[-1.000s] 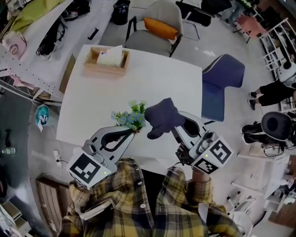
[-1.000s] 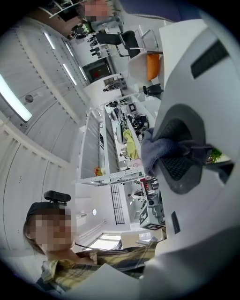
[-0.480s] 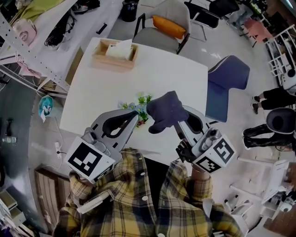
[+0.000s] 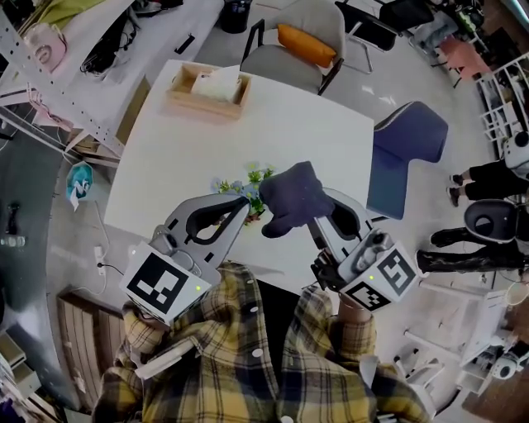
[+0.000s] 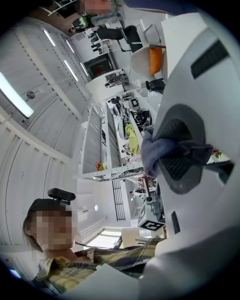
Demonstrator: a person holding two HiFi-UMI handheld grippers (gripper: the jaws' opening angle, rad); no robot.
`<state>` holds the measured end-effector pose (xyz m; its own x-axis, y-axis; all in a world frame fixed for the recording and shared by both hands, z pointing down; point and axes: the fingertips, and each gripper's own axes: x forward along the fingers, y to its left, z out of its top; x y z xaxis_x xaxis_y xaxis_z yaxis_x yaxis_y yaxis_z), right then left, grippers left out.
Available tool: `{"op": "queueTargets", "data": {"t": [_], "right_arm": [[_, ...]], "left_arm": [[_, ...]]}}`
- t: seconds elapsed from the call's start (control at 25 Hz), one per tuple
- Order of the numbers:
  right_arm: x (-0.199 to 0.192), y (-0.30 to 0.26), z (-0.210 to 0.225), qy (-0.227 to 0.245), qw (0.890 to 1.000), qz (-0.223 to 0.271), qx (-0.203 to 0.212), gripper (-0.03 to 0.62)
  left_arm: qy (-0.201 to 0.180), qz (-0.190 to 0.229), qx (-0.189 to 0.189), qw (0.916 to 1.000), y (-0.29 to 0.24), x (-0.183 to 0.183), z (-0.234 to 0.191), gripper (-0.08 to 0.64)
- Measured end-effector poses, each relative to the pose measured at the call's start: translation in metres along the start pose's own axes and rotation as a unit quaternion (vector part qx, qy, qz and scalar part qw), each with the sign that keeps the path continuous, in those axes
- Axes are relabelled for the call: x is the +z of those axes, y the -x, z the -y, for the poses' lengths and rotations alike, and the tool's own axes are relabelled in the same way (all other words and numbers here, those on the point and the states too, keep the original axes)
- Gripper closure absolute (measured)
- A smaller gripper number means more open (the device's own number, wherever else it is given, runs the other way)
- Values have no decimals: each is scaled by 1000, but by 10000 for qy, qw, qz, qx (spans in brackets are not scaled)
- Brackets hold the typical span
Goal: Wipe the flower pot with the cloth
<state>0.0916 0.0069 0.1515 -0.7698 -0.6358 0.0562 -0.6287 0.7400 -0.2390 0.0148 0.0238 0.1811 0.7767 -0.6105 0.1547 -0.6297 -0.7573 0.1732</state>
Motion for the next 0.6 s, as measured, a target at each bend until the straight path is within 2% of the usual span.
{"op": "queueTargets", "data": {"t": [0.6], "right_arm": [[-5, 2, 11, -35, 10000, -36, -85, 571]], "left_arm": [[-28, -53, 134, 9999, -9, -6, -10, 551]]}}
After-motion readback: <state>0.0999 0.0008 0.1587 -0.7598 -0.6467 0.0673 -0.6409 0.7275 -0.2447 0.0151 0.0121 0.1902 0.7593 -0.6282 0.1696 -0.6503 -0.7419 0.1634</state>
